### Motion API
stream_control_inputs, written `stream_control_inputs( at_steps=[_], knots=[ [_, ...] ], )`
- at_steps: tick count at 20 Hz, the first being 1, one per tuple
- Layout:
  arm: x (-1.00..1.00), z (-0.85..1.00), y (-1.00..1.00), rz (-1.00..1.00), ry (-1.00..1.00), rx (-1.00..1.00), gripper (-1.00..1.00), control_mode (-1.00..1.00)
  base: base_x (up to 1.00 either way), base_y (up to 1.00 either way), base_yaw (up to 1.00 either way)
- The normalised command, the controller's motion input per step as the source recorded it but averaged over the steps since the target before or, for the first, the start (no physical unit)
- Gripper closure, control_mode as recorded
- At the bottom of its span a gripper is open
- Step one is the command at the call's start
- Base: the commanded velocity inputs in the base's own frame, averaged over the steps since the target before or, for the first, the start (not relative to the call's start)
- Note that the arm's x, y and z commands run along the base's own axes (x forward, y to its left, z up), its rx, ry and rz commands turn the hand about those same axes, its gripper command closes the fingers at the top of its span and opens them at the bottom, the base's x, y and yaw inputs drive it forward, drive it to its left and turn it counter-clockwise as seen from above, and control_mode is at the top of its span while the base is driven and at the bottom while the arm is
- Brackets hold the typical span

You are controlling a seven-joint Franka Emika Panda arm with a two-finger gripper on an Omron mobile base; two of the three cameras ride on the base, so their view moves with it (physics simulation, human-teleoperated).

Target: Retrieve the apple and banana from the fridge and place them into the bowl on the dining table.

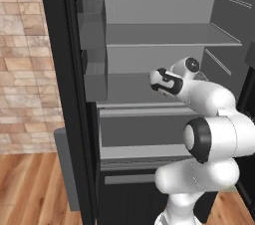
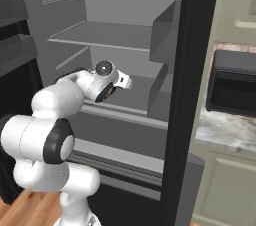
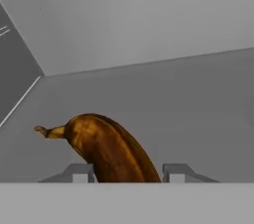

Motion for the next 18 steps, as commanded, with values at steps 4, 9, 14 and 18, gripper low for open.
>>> stream_control_inputs(
  at_steps=[4, 9, 14, 18],
  knots=[
    [-1.00, 0.98, 0.00, 0.01, -0.21, -0.03, 1.00, -1.00, 0.00, 0.00, 0.00],
    [-1.00, 0.92, 0.00, 0.01, -0.11, -0.08, 1.00, -1.00, 0.00, 0.00, 0.00],
    [-1.00, 0.74, 0.00, 0.00, 0.02, -0.10, 1.00, -1.00, 0.00, 0.00, 0.00],
    [-0.90, 0.55, 0.00, 0.00, 0.14, -0.13, 1.00, -1.00, 0.00, 0.00, 0.00]
  ],
)
